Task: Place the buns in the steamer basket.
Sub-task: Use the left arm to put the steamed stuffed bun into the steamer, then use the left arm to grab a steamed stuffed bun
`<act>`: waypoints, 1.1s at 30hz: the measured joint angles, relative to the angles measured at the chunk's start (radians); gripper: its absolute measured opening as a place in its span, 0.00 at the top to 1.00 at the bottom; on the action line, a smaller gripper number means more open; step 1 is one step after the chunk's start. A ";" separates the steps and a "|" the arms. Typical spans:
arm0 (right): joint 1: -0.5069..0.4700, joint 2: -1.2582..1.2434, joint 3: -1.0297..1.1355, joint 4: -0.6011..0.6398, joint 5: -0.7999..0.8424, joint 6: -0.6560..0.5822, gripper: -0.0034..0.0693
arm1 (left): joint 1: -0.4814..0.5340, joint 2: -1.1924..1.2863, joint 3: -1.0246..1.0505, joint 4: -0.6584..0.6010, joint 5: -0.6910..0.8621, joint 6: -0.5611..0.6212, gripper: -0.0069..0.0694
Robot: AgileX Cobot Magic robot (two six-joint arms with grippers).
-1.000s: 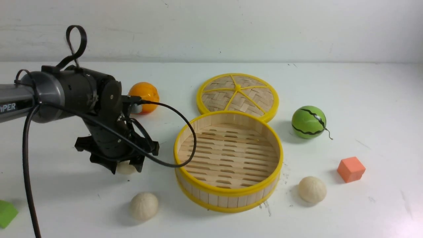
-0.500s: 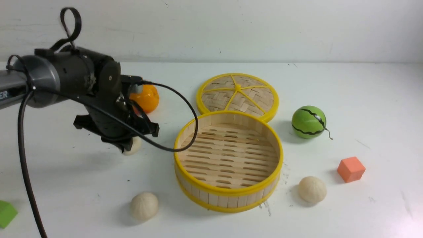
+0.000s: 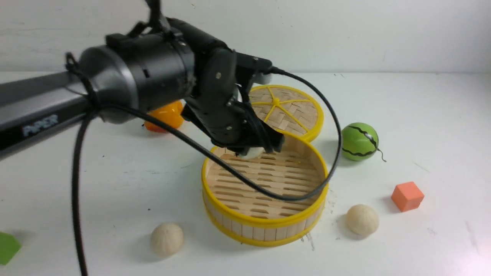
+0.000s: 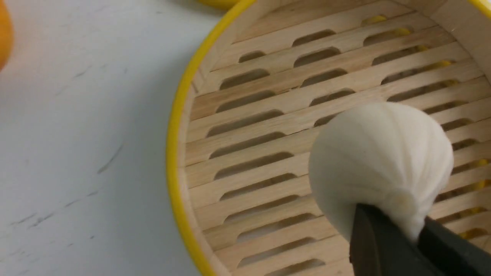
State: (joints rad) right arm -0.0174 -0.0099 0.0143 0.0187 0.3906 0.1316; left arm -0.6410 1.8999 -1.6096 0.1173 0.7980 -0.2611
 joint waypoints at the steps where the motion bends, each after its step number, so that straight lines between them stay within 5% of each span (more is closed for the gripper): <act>1: 0.000 0.000 0.000 0.000 0.000 0.000 0.62 | 0.000 0.006 -0.003 0.000 -0.001 -0.002 0.92; 5: 0.000 0.000 0.000 0.000 0.000 0.000 0.62 | -0.001 0.107 -0.047 0.027 0.001 -0.044 0.91; 11: 0.000 0.000 0.000 0.000 0.000 0.000 0.62 | 0.000 0.211 -0.095 0.072 0.032 -0.062 0.74; 13: 0.000 0.000 0.000 0.000 0.000 0.000 0.62 | 0.000 0.221 -0.105 0.072 0.047 -0.069 0.53; 16: 0.000 0.000 0.000 0.000 0.000 0.000 0.62 | 0.000 0.206 -0.130 0.073 0.079 -0.071 0.34; 21: 0.000 0.000 0.000 0.000 0.000 0.000 0.62 | 0.000 0.126 -0.195 0.076 0.187 -0.071 0.16; 27: 0.000 0.000 0.000 0.000 0.000 0.000 0.62 | 0.018 -0.084 -0.171 0.081 0.339 -0.071 0.15; 33: 0.000 0.000 0.000 0.000 0.000 0.000 0.62 | 0.132 -0.334 0.163 0.037 0.312 -0.076 0.20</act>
State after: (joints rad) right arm -0.0174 -0.0099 0.0143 0.0187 0.3906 0.1316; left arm -0.5087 1.5662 -1.4463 0.1540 1.1095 -0.3366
